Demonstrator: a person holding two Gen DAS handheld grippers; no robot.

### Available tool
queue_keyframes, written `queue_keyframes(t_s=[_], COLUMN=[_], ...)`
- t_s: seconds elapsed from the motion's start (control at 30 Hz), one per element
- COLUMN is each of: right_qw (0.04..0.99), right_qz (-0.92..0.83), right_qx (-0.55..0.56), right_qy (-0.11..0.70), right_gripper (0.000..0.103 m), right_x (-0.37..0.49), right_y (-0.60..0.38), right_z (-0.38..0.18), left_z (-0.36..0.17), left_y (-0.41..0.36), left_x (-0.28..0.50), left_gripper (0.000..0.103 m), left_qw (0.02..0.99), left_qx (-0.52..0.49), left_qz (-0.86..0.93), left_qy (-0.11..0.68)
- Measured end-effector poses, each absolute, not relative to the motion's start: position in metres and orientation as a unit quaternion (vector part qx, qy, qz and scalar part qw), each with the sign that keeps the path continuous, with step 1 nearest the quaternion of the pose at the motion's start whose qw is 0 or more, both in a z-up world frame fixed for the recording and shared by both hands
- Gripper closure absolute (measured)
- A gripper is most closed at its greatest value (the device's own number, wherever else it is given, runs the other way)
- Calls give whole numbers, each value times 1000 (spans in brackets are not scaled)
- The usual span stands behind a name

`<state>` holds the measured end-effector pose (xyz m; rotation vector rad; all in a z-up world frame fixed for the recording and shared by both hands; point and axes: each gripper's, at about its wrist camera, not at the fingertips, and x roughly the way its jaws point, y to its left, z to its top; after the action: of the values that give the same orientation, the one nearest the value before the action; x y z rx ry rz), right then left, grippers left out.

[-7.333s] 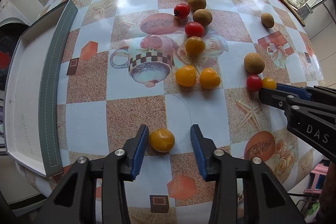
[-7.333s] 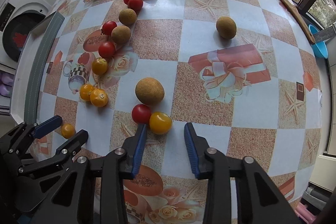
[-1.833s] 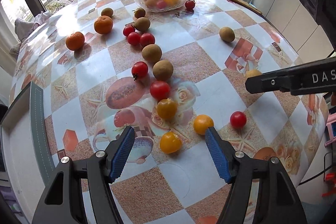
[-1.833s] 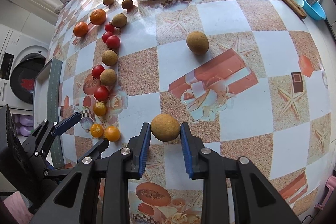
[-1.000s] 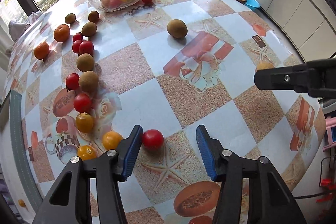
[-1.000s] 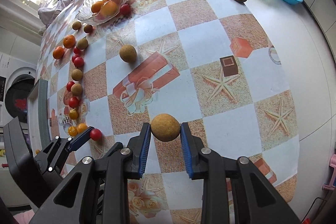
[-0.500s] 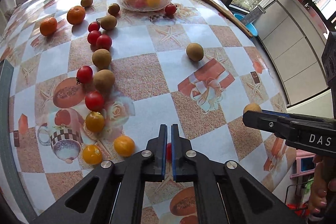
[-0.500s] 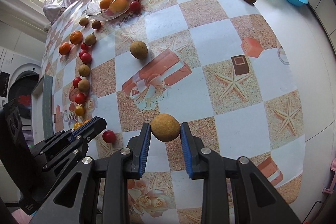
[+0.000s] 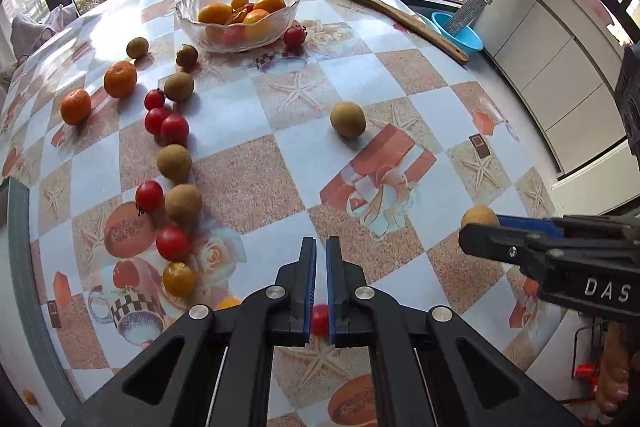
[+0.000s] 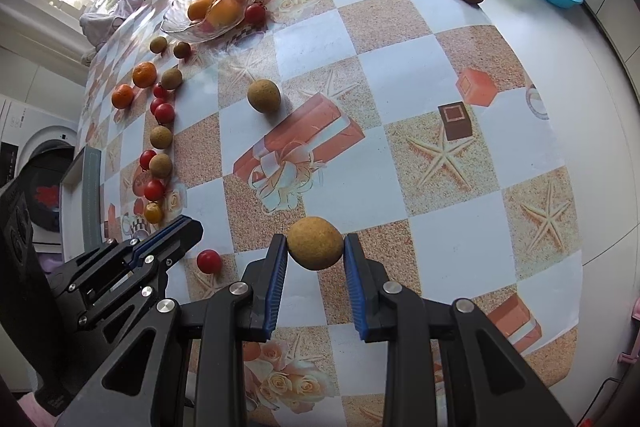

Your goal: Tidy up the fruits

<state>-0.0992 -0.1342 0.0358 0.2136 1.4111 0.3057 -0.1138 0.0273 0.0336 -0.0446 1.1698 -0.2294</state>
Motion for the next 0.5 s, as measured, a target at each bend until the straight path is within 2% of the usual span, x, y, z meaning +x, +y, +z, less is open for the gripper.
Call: queue_keyframes(t_s=[0.27,0.5], right_qw=[745,738], right_qz=[119,110], right_qx=[118,145], right_qy=[645,649], right_gripper=[72,71], right_x=[-95,-92], right_y=[-165,-191], right_z=[31,28], left_z=[27,32], left_y=[-11,-16], left_x=[-43,-31], left_gripper=[97,97], left_qw=[832,831], left_qx=[1,-16], left_qz=[-103,-114], left_qy=[544,545])
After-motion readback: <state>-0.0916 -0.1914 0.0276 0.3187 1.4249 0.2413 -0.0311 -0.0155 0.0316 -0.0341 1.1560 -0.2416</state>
